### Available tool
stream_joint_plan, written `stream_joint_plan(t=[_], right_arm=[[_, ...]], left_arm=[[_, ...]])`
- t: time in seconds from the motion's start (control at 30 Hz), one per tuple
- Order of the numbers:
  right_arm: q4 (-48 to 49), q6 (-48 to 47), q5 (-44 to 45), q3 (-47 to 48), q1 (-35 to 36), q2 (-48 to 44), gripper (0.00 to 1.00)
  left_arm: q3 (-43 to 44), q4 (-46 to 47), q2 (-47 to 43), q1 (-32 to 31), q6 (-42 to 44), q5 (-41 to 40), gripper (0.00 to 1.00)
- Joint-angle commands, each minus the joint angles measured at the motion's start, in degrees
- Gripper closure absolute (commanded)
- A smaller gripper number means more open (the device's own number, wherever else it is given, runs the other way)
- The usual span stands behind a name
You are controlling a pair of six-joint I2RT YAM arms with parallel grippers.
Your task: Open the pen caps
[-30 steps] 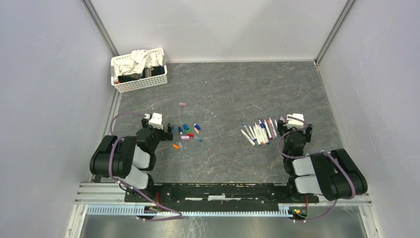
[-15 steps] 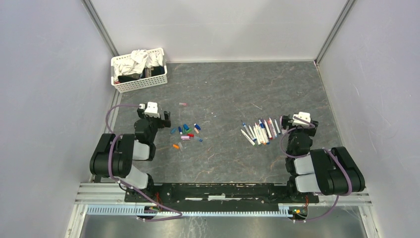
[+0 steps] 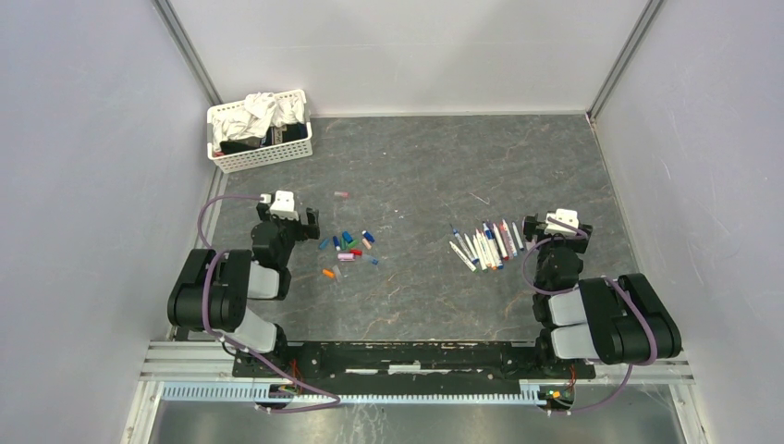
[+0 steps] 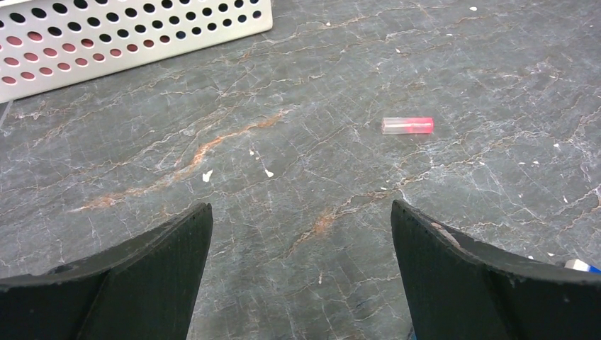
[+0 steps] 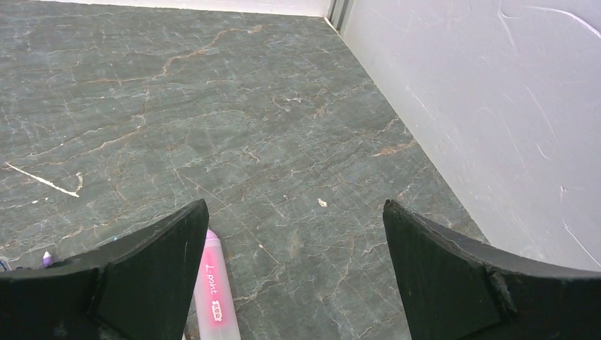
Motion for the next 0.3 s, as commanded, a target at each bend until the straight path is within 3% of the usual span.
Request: stream_joint_plan(t=[0.0,0.27], right_arm=[[1.66,0.98,-0.72,-6.67,-0.22,-0.69,0.02],[1.66,0.98,-0.72,-6.67,-0.21,-0.72,0.02]], left_arm=[[0.84,1.20,-0.16,0.24,-2.41,-1.42,0.00],[0.92,1.10,-0.19,0.25,-2.43,-1.45,0.00]])
